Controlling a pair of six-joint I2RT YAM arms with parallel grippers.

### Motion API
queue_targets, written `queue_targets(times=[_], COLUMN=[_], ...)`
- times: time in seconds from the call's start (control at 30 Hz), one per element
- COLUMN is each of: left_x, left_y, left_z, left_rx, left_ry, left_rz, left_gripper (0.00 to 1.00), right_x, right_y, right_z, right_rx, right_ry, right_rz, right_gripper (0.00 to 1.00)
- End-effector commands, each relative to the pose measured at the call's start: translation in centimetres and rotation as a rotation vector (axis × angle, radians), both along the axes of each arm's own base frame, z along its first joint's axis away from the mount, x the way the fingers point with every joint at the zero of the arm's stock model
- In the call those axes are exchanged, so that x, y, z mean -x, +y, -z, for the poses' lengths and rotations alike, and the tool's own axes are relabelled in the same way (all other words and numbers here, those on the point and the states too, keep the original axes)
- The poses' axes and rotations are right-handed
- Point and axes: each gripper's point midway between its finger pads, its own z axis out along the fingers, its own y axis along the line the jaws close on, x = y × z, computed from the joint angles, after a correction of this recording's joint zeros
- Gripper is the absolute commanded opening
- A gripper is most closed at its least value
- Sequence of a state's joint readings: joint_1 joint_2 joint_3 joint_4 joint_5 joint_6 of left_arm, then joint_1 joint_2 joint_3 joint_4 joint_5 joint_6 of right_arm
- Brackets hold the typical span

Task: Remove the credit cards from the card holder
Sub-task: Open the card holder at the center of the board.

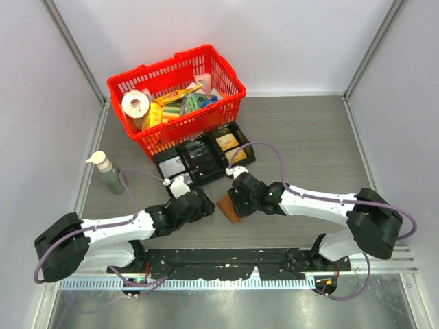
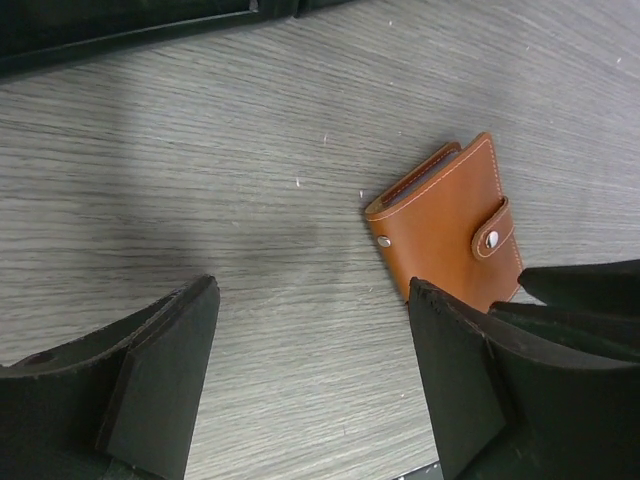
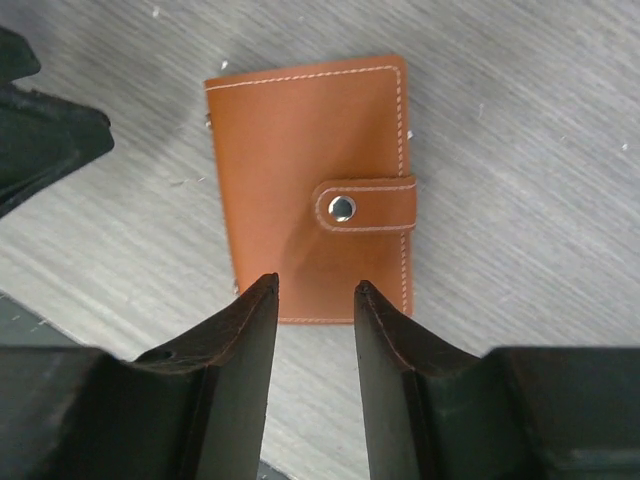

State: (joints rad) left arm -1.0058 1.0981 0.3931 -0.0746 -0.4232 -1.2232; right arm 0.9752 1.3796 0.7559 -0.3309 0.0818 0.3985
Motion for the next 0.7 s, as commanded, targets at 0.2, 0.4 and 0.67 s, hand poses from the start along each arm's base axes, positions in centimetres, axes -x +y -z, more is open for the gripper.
queue_targets(times=[0.2,0.4,0.67], left_x=[-1.5,-1.2,-1.6], left_y=[-4.3,-5.4,-5.8], left_z=[-1.9,-0.7,0.5], left_rx=[0.091,0.076,0.07], left_ry=[-0.024,0.018,0.034], left_rz=[0.049,0.085,0.072], left_gripper=[0.69,0.63,0.57], right_x=[-3.2,-4.1,-5.0], right_y=[0.7,1.3,1.3], right_z=[0.1,-0.1,1.0], right_rx=[0.108,0.126,0.152], right_ry=[-0.131,-0.158,-0.17], right_rz=[-0.079,-0.091,-0.089], right_gripper=[0.4,0.43,0.45])
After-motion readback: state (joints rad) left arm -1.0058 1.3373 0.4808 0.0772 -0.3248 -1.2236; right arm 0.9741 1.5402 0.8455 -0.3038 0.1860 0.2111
